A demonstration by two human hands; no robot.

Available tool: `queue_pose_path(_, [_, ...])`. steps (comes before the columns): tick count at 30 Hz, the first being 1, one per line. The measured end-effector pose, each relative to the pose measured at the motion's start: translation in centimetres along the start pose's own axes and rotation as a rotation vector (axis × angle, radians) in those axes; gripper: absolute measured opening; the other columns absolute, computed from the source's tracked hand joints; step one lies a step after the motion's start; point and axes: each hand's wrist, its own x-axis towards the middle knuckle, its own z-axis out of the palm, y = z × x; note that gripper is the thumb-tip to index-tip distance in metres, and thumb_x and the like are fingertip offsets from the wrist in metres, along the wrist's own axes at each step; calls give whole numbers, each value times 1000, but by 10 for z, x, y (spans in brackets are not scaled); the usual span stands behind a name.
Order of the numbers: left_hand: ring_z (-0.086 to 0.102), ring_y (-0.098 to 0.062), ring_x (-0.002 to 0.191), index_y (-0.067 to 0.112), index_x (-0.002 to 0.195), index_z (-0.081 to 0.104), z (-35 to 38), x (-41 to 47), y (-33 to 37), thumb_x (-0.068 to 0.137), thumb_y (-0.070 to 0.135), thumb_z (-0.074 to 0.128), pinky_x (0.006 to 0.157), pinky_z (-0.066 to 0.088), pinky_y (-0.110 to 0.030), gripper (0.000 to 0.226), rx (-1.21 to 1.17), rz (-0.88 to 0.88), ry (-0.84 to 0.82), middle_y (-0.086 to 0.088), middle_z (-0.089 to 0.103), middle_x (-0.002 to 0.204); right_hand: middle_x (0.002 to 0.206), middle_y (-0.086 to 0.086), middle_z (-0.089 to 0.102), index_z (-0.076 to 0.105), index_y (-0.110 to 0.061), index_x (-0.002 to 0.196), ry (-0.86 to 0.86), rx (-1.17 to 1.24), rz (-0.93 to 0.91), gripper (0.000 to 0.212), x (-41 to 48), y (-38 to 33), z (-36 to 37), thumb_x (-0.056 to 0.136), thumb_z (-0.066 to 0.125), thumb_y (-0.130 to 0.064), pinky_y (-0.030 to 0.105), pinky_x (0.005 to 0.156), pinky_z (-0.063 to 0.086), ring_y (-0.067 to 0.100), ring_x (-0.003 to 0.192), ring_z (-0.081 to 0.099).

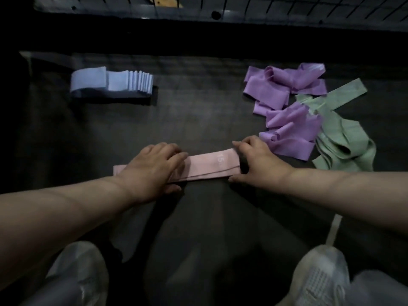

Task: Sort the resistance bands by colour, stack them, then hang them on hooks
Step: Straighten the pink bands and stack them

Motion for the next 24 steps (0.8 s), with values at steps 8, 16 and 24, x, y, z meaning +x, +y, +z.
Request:
queue_pose_path(8, [53,-36,115,11,135,54,0,0,5,66,46,82,96,43,-42,83,-21,-35,3,-13,55,127,134,6,40,39,-16,146,41,-80,-106,93,-4,8,2,70,85,-41,39,114,34,23,128,39])
queue_pose_path(16, [44,-28,123,20,142,44,-1,7,6,90,46,56,103,35,-37,59,-4,-61,-70,-7,44,136,130,1,41,49,-23,132,50,-85,-139,70,-9,8,4,73,81,-44,36,108,39,18,123,42])
queue_pose_path(24, [48,-30,116,18,136,48,6,6,10,91,40,52,96,40,-39,50,33,-67,-32,-8,48,130,128,3,44,50,-20,130,32,-140,-159,63,-4,7,7,78,76,-45,37,106,41,21,121,46])
